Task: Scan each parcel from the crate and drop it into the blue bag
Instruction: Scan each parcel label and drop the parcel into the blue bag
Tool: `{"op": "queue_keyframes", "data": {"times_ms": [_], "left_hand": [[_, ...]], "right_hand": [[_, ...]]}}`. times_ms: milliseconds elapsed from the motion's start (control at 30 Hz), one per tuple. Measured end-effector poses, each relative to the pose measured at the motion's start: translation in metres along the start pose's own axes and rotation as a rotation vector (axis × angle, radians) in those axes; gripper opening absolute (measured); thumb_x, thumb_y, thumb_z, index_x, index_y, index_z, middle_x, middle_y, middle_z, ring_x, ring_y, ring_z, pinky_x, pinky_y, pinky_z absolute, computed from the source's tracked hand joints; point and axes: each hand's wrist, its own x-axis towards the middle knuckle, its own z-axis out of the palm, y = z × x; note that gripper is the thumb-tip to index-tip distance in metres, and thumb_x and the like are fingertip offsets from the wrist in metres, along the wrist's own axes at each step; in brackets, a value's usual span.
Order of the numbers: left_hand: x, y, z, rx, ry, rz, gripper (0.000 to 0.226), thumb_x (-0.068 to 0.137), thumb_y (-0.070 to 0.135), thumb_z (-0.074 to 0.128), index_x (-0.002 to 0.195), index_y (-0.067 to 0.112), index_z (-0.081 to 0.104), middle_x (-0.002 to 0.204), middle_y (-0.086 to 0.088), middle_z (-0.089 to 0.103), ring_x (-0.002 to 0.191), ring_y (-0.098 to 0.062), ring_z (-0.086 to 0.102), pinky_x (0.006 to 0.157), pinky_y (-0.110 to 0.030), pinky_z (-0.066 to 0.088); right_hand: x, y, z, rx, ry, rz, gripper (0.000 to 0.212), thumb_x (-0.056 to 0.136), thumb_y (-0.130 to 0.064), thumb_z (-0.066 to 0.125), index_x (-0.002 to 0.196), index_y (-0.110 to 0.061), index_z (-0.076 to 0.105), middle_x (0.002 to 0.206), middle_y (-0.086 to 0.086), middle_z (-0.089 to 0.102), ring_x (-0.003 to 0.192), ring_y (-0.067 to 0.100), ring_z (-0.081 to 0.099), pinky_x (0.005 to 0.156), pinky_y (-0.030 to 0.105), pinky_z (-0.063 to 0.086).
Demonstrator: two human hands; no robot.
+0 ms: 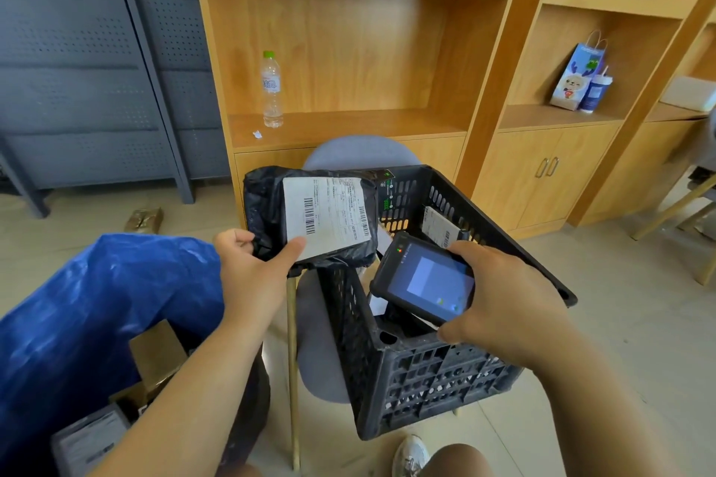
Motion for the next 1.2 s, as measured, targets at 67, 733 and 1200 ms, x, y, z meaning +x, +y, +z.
{"op": "queue_keyframes", "data": {"times_ms": [67,733,1200], "left_hand": [[0.000,0.002,-0.002,-0.021,0.005,0.004,0.063,0.069,0.028,0.084,0.104,0.024,0.032,0.108,-0.008,0.064,0.093,-0.014,0.065,0.063,-0.018,0.049],[0.006,-0.057,-0.156,0.112,0.376,-0.279,0.032,0.073,0.047,0.074,0.076,0.019,0.058,0.083,0.006,0.061,0.077,-0.015,0.059,0.066,-0.033,0.047],[0.012,-0.076,-0.127,0.320,-0.239,-0.425,0.022,0.085,0.041,0.067,0.088,0.019,0.067,0.096,0.000,0.068,0.090,-0.018,0.064,0.088,-0.046,0.053]], "right_hand": [[-0.001,-0.001,0.000,-0.007,0.015,-0.005,0.087,0.054,-0.047,0.077,0.129,-0.030,0.037,0.102,-0.009,0.053,0.087,0.015,0.053,0.065,0.027,0.048],[0.030,-0.090,0.043,0.071,-0.068,-0.200,0.078,0.053,-0.048,0.080,0.118,-0.027,0.041,0.093,-0.009,0.047,0.081,0.015,0.050,0.063,0.033,0.049],[0.039,-0.072,0.049,0.056,-0.079,-0.100,0.085,0.052,-0.050,0.080,0.122,-0.029,0.038,0.092,-0.010,0.044,0.080,0.016,0.049,0.059,0.031,0.044]]}}
